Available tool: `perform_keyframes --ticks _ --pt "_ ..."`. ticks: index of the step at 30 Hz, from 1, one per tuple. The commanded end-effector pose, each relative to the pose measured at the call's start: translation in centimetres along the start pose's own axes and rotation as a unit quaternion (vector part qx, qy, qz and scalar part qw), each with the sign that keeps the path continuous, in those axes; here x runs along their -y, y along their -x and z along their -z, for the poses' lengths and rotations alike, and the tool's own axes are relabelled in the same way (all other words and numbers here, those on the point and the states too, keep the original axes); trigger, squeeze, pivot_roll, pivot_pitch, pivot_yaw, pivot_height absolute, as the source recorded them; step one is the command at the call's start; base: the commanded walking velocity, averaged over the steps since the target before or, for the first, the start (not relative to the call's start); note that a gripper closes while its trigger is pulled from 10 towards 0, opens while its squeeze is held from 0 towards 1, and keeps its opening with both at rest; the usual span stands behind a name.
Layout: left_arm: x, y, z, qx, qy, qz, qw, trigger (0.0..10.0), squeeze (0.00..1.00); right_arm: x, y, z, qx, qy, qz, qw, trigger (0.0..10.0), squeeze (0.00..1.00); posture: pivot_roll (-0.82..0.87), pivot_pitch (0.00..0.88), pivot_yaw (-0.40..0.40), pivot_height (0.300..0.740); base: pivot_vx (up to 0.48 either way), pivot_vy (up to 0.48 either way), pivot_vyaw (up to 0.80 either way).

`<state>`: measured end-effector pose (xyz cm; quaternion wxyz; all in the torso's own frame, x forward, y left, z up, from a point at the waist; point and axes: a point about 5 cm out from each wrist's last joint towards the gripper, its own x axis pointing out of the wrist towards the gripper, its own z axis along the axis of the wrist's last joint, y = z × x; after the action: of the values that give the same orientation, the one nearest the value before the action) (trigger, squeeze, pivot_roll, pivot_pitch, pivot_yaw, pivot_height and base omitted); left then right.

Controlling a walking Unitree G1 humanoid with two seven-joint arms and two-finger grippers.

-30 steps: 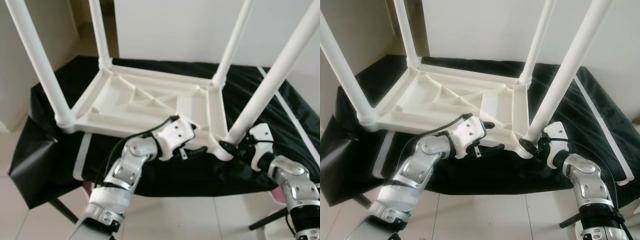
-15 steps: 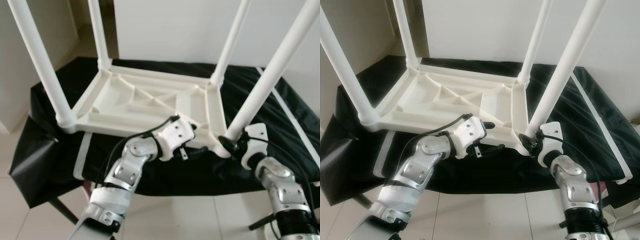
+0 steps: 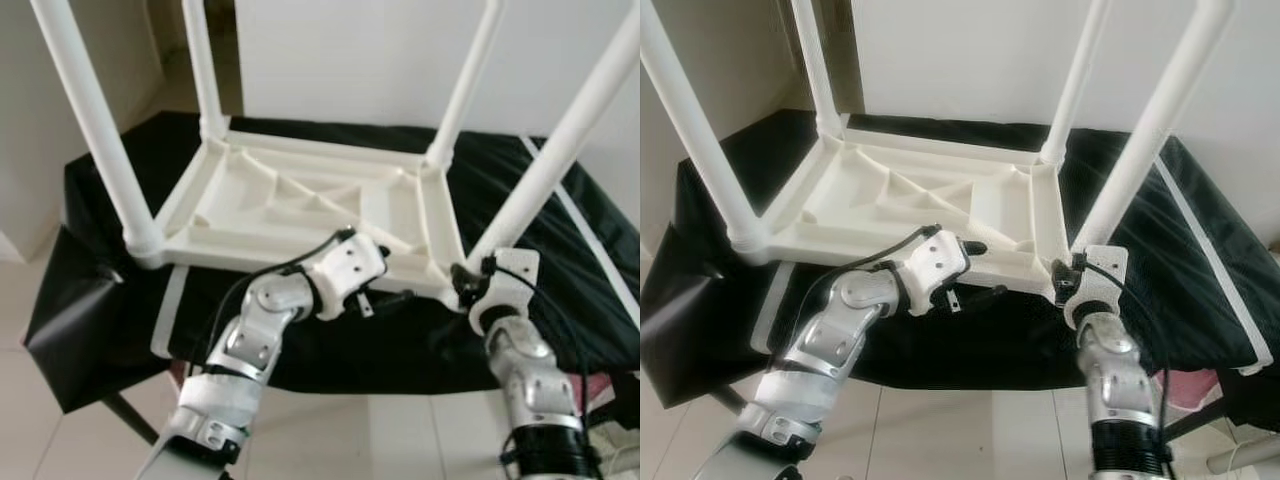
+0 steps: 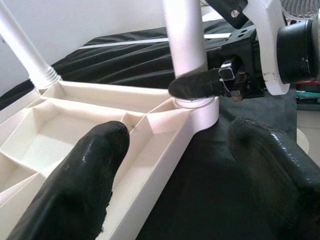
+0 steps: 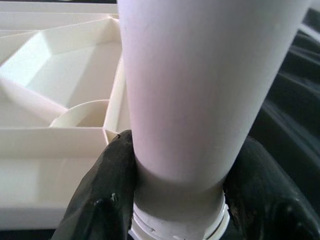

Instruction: Building children table

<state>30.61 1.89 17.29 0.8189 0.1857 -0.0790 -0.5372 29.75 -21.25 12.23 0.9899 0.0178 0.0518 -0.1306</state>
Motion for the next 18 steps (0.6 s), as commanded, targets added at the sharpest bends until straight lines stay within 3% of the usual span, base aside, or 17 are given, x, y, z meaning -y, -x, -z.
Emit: perform_keyframes --ticks 1,6,11,12,13,17,18 --pt "-0.9 -0.1 -0.1 -0.001 -0.003 -0.085 0.996 10.0 0.00 1.8 0.5 2.0 -0.045 0.003 0.086 0.995 10.0 0.00 -0.04 0.020 -0.052 0.740 0.000 0.000 0.00" --pt "-1.0 -0.1 0.0 -0.002 -0.005 -0.088 0.996 10.0 0.00 0.5 0.8 1.9 -0.036 -0.027 0.169 0.985 10.0 0.00 -0.04 0.021 -0.047 0.740 0.000 0.000 0.00" --pt "-0.9 -0.2 0.0 -0.002 -0.006 -0.087 0.996 10.0 0.00 -0.3 0.9 1.3 -0.022 -0.027 0.153 0.988 10.0 0.00 -0.04 0.021 -0.053 0.740 0.000 0.000 0.00" --pt "-0.9 -0.2 0.0 -0.002 -0.006 -0.087 0.996 10.0 0.00 -0.2 0.9 1.3 -0.020 -0.024 0.150 0.988 10.0 0.17 -0.04 0.021 -0.053 0.740 0.000 0.000 0.00" --pt "-0.9 -0.1 0.0 -0.002 -0.006 -0.088 0.996 10.0 0.00 -0.1 0.9 1.3 -0.017 -0.024 0.150 0.988 10.0 0.79 -0.04 0.023 -0.055 0.740 0.000 0.000 0.00" --pt "-0.9 -0.1 0.0 -0.002 -0.006 -0.088 0.996 10.0 0.00 -0.1 0.9 1.3 -0.017 -0.024 0.150 0.988 10.0 0.79 -0.04 0.023 -0.055 0.740 0.000 0.000 0.00" --pt "-1.0 -0.1 0.0 -0.003 -0.006 -0.089 0.996 10.0 0.00 0.0 0.9 1.0 -0.005 -0.023 0.144 0.989 10.0 1.00 -0.04 0.024 -0.056 0.740 0.000 0.000 0.00"
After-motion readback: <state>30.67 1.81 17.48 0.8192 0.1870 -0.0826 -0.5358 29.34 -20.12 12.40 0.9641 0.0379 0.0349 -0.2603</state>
